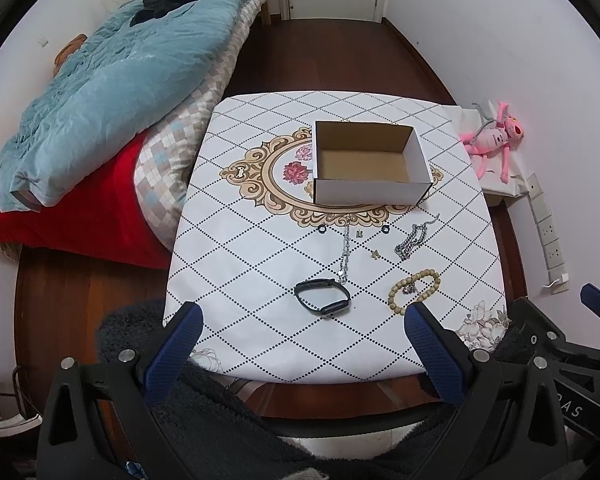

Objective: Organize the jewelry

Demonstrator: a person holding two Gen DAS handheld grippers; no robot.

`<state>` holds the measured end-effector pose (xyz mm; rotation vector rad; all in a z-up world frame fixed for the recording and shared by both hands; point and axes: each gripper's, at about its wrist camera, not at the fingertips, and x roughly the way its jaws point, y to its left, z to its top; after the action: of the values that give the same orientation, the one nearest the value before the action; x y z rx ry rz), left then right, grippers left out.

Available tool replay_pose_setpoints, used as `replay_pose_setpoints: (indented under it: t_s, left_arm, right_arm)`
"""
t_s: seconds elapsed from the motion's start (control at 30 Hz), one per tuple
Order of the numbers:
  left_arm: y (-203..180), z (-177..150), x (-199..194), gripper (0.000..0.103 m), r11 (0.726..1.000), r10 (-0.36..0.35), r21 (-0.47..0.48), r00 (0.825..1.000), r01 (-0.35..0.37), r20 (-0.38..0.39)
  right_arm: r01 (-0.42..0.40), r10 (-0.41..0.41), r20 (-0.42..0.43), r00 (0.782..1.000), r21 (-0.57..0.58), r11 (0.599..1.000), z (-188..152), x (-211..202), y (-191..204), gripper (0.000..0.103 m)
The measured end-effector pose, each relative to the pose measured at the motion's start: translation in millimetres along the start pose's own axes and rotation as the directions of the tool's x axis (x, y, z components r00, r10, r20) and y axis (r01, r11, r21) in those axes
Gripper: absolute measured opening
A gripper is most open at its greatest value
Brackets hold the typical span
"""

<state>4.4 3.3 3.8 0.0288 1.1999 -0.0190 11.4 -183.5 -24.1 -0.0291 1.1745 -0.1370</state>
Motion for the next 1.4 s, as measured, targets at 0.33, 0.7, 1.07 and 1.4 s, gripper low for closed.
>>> replay_pose_setpoints:
  t_s: [0.33,0.7,1.07,1.4]
  left_arm:
    - [0.1,-2.6,0.8,0.103,1.0,-0.004,0.0,1.0,0.004,-0.003]
    - [0.3,-1.7,-1.4,0.103,1.0,-0.005,0.001,1.0,0.005,0.001]
    - [2.4,-0.6,-4.1,0.103,1.0,-0.02,0.002,1.0,0.02,0.007]
    - [13.3,2.0,65.8,0.102,0.999,0.036,-0.004,0.999,-0.036,0.004]
  right_arm:
    - [0.005,-0.005,0.005,1.0,-0.003,1.0,1.1,-0.2,1.1,0.103]
    - [0.008,-0.008,0.008,1.0,-0.007,1.0,2.9,-3.7,3.3,0.103]
    - [0.008,-0.008,0.022,1.0,-0.01,1.0,4.1,-9.9,1.9,0.103]
    - [-0.02,0.022,-0.022,1.0,0.078,0.997,15.9,51.6,-12.0,0.103]
